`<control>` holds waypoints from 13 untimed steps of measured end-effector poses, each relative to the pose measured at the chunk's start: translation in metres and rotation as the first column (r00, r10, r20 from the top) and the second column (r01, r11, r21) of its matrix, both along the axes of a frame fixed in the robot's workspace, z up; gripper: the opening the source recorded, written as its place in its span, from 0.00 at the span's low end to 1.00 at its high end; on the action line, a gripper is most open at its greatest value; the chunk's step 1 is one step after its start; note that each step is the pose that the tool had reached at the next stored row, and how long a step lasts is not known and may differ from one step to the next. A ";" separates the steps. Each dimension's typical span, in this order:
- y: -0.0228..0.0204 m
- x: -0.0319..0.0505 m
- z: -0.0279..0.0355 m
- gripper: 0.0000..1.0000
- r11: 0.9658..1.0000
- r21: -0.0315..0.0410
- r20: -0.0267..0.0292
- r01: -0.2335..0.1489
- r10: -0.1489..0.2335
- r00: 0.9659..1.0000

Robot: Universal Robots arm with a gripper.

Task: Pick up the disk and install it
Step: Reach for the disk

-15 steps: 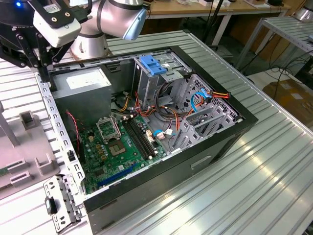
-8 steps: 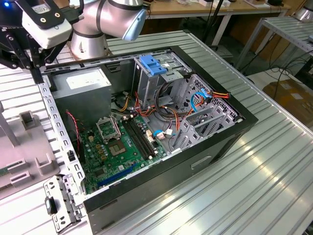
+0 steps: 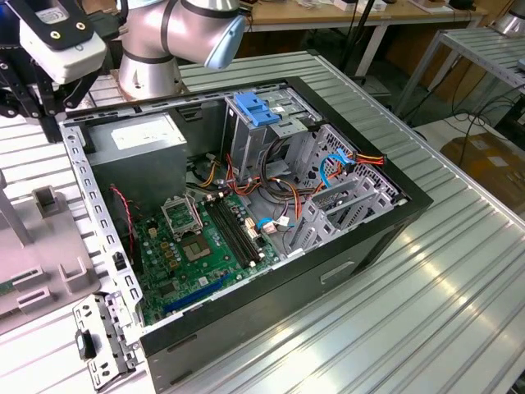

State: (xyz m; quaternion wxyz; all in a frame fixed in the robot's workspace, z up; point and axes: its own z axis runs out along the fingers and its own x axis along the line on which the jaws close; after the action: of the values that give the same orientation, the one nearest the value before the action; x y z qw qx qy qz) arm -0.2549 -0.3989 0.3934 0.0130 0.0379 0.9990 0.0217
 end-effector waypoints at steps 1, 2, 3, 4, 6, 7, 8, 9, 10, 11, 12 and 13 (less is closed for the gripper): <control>0.0000 -0.0027 -0.0001 0.11 1.000 0.000 0.000 0.000 0.000 1.000; 0.0000 -0.0038 -0.0001 0.11 1.000 0.000 0.000 0.000 0.000 1.000; 0.0000 -0.0047 0.0000 0.11 1.000 0.000 0.000 0.000 0.000 1.000; 0.0000 -0.0058 -0.0001 0.11 1.000 0.000 0.000 0.000 0.000 1.000; 0.0000 -0.0078 -0.0001 0.11 1.000 0.000 0.000 0.000 0.000 1.000; 0.0000 -0.0089 -0.0001 0.11 1.000 0.000 0.000 0.000 0.000 1.000; 0.0000 -0.0103 -0.0001 0.11 1.000 0.000 0.000 0.000 0.000 1.000; 0.0000 -0.0114 -0.0001 0.11 1.000 0.000 0.000 0.000 0.000 1.000; 0.0000 -0.0133 -0.0001 0.11 1.000 0.000 0.000 0.000 0.000 1.000; 0.0000 -0.0142 -0.0001 0.11 1.000 0.000 0.000 0.000 0.000 1.000; 0.0000 -0.0152 -0.0001 0.11 1.000 0.000 0.000 0.000 0.000 1.000; 0.0000 -0.0166 -0.0002 0.11 1.000 0.000 0.000 0.000 0.000 1.000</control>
State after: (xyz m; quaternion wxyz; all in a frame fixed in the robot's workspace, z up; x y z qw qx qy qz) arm -0.2716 -0.3989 0.3932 0.0131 0.0379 0.9990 0.0217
